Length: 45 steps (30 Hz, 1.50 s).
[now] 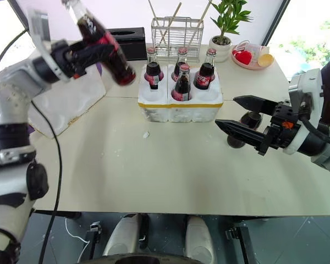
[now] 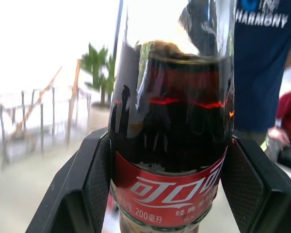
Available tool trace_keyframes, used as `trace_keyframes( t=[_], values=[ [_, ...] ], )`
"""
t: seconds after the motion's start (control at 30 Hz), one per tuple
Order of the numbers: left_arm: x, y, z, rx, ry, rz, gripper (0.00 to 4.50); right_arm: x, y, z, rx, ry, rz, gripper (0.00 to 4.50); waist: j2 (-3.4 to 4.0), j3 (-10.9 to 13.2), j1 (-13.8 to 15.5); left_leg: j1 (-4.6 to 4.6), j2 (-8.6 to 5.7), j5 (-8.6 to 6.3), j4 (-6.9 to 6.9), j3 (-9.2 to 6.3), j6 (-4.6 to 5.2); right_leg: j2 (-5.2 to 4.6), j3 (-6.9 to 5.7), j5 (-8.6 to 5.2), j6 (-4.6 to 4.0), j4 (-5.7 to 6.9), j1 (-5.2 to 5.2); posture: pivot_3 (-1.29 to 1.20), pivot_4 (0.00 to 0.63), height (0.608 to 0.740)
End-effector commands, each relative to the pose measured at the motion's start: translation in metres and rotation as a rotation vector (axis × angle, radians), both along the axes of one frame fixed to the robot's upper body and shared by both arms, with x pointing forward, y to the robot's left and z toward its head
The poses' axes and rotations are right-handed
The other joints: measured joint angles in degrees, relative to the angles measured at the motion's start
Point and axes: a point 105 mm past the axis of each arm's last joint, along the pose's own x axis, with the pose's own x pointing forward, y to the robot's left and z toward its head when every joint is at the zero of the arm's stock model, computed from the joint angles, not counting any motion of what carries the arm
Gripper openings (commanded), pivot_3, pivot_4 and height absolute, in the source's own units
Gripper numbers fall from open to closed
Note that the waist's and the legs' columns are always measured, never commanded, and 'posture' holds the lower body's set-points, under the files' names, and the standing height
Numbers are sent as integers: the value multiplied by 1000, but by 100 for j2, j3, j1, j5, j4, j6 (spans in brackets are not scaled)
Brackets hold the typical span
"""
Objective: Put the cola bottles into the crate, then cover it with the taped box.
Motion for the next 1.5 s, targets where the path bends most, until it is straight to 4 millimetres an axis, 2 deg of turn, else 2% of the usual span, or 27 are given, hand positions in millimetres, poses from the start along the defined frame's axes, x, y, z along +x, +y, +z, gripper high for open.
trace_keyframes(
  t=[0.03, 0.27, 0.53, 0.57, 0.67, 0.87, 0.93, 1.03, 1.1, 1.2, 1.27, 1.37, 1.5],
  values=[
    [14, -15, -14, 59, -7, 3, 2549, -4, -2, 11, 11, -68, -18, 4500, 0, 0, -4, 0, 1, 0, -3, -1, 0, 2, 0, 0, 0, -1, -1, 0, 150, 740],
    [32, -47, -68, 196, 51, -15, 2549, -5, -6, 7, 23, -60, -54, 4500, 3, -1, -12, -9, 4, -1, -11, 0, 2, 6, 0, 2, 5, 1, -16, 0, 150, 740],
    [35, -53, -103, 333, 29, 17, 2549, -6, -9, 2, 35, -52, -83, 4500, 1, 1, -23, -10, 5, -1, -12, 0, 2, 6, 1, 1, 3, 0, -17, 0, 150, 740],
    [35, -54, -105, 344, 23, 22, 3061, -6, -9, 1, 36, -52, -85, 4500, 1, 1, -27, -9, 5, -1, -12, 0, 2, 6, 1, 1, 3, 1, -17, 0, 150, 740],
    [30, -55, -104, 342, 8, -10, 4424, -5, -9, -2, 35, -42, -95, 4500, 1, 0, -23, -8, 5, -1, -11, -1, 2, 6, 1, 0, 2, 2, -17, 0, 150, 740],
    [-1, -34, -67, 176, 17, -165, 4472, -18, -19, -18, 1, 16, -111, 4500, 2, 0, -14, -11, 5, -1, -10, -3, 2, 5, 1, 1, 4, 5, -17, 0, 150, 740],
    [-20, -24, -45, 90, 57, -266, 4472, -26, -26, -32, -35, 63, -132, 4500, 1, 0, -15, -11, 5, -1, -10, -4, 2, 6, 0, 4, 8, 9, -18, 0, 150, 740],
    [-52, -18, -29, 54, 94, -427, 4472, -35, -36, -49, -62, 121, -169, 4500, 3, -1, -21, -6, 6, -1, -10, -8, 2, 7, -1, 0, 3, 10, -13, 0, 150, 740],
    [-74, -23, -35, 129, 94, -511, 4472, -34, -46, -59, -43, 151, -224, 4500, 10, -5, -25, 3, 6, -1, -8, -7, 2, 5, 0, -2, 1, 10, -5, 0, 150, 740],
    [-89, -32, -54, 239, 92, -554, 4472, -24, -61, -68, -10, 150, -335, 4500, 10, -9, -27, 34, 5, -1, -8, 1, 1, 2, 3, -3, -1, 3, 25, 0, 150, 740],
    [-93, -38, -63, 262, 103, -563, 4472, -16, -65, -73, 8, 132, -394, 4500, 11, -9, -26, 39, 5, -1, -6, 0, -1, 0, 3, -2, -3, 1, 30, 0, 150, 740],
    [-96, -48, -78, 285, 100, -552, 4472, 4, -57, -91, 70, 132, -488, 4500, 7, -11, -58, 38, 9, 0, -3, -2, -2, 3, 2, 1, -7, 4, 27, 0, 150, 740],
    [-98, -52, -77, 262, 92, -549, 4472, 13, -56, -102, 94, 136, -531, 4500, 19, -10, -90, 27, 7, 0, -14, 0, -1, 4, 5, -2, -6, 8, 8, 0, 150, 740]
  ],
)
